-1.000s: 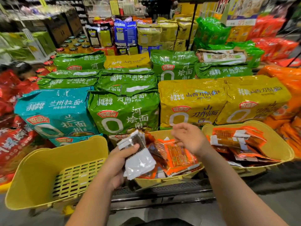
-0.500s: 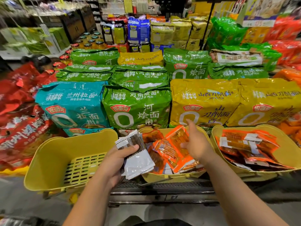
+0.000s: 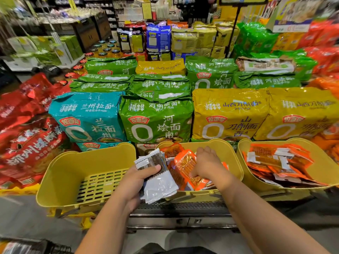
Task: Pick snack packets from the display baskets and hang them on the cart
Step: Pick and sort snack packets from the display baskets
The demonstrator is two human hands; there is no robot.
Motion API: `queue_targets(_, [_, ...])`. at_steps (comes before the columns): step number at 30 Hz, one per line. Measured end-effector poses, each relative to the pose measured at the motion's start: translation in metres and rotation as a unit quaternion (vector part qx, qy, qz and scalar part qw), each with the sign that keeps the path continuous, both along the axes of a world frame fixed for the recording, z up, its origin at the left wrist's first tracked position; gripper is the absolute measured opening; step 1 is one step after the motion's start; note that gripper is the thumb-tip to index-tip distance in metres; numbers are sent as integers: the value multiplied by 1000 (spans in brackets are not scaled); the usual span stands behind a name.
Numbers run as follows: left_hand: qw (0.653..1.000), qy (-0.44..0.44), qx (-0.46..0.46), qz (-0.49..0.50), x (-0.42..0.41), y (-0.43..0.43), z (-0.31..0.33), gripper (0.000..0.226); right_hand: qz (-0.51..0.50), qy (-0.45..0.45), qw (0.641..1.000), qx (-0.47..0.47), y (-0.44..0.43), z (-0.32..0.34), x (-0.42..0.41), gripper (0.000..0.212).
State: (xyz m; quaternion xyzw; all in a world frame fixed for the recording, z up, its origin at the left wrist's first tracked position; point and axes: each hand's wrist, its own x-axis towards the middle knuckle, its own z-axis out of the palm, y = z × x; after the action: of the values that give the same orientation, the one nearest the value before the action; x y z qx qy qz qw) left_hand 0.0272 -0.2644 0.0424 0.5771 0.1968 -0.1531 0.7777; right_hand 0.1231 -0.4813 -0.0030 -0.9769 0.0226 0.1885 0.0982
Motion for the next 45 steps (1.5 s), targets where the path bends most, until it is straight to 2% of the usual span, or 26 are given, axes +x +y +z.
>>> queue_targets(5, [1000, -6, 6, -9, -4, -4, 3, 41, -39, 30, 998, 40, -4, 3, -2, 91])
queue_targets(8, [1000, -7, 14, -5, -7, 1, 2, 45, -34, -26, 998, 40, -10, 6, -8, 74])
queue_targets(11, [1000, -2, 19, 11, -13, 9, -3, 39, -38, -78, 985, 152, -23, 5, -14, 45])
queue_targets(13, [999, -5, 22, 22, -18, 13, -5, 32, -61, -99, 966, 232, -31, 7, -21, 34])
queue_targets(17, [997, -30, 39, 55, -29, 22, -9, 28, -121, -171, 899, 384, -33, 19, -37, 37])
queue_targets(20, [992, -55, 62, 98, -36, 28, -13, 32, -152, -202, 814, 522, -19, 35, -54, 31])
queue_targets(23, [987, -74, 66, 128, -48, 38, -12, 30, -142, -95, 731, 660, 7, 50, -71, 29])
queue_targets(25, [981, -90, 86, 151, -59, 52, -14, 37, -127, -11, 711, 691, 29, 48, -78, 37])
queue_targets(30, [966, -130, 142, 171, -98, 98, -6, 42, -90, 52, 733, 672, 91, 38, -98, 39])
queue_targets(34, [958, -129, 124, 226, -133, 140, -7, 39, -37, 106, 761, 639, 148, 41, -121, 36])
queue_targets(39, [939, -104, 127, 301, -192, 199, -15, 46, 14, 106, 787, 608, 226, 37, -160, 39])
queue_targets(43, [932, -92, 129, 327, -244, 253, -15, 51, 18, 106, 791, 603, 286, 30, -201, 38])
queue_targets(45, [923, -79, 120, 356, -279, 286, -18, 43, 40, 121, 796, 592, 323, 27, -224, 39])
